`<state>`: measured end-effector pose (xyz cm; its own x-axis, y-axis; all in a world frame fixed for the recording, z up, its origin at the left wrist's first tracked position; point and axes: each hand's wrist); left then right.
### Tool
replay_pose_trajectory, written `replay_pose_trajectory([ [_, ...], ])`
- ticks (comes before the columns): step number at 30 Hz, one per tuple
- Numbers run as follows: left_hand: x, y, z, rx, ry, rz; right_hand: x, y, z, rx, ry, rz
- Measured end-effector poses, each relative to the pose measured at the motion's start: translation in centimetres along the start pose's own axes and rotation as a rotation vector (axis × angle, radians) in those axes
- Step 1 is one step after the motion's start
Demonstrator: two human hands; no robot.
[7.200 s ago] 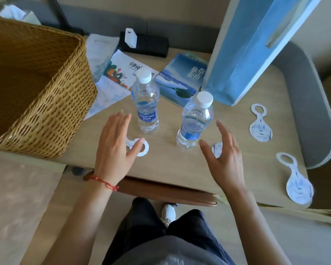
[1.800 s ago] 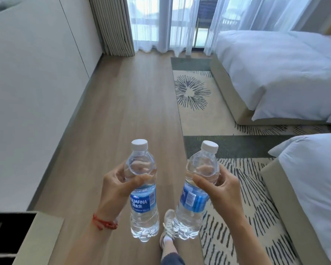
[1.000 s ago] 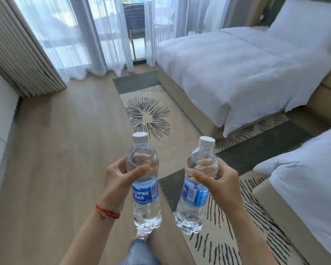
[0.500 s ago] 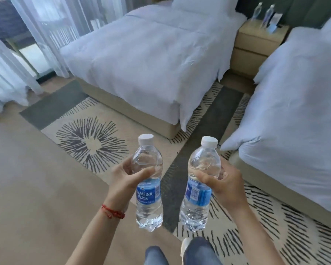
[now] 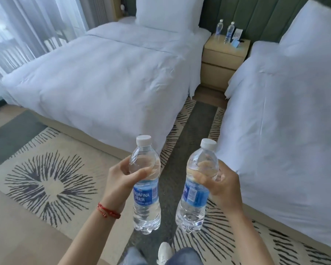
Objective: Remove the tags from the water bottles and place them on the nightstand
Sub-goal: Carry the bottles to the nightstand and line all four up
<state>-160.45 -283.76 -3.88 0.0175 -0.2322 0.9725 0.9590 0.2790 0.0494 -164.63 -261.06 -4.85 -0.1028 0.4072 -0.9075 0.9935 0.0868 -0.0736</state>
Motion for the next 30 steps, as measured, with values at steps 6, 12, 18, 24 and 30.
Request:
replay_pose_trajectory([
  [6,0.4,-9.9,4.6,-0.066,-0.023,0.001,1.1,-9.3,-2.2,0.078,0.027,0.049],
  [12,-1.5,-21.1,7.8,-0.166,-0.028,-0.046,3.1,-18.5,-2.7,0.155,0.062,0.099],
  [18,-2.6,-35.4,11.6,-0.239,-0.014,-0.076,4.0,-30.9,-2.7,0.235,0.112,0.159],
  [24,-1.1,-48.9,15.8,-0.303,-0.036,-0.059,3.9,-43.2,-4.0,0.357,0.170,0.179],
  [30,-1.4,-58.2,20.1,-0.354,-0.040,-0.063,5.5,-52.3,-5.7,0.362,0.182,0.204],
])
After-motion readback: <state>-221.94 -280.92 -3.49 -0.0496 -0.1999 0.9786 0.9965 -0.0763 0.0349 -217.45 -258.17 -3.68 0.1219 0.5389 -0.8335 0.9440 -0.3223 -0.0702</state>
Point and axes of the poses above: each hand's wrist, its own y-axis away from the middle knuckle, its own z-axis out of the palm, x = y × z, and after that the axes turned 11 degrees about y, right-handed
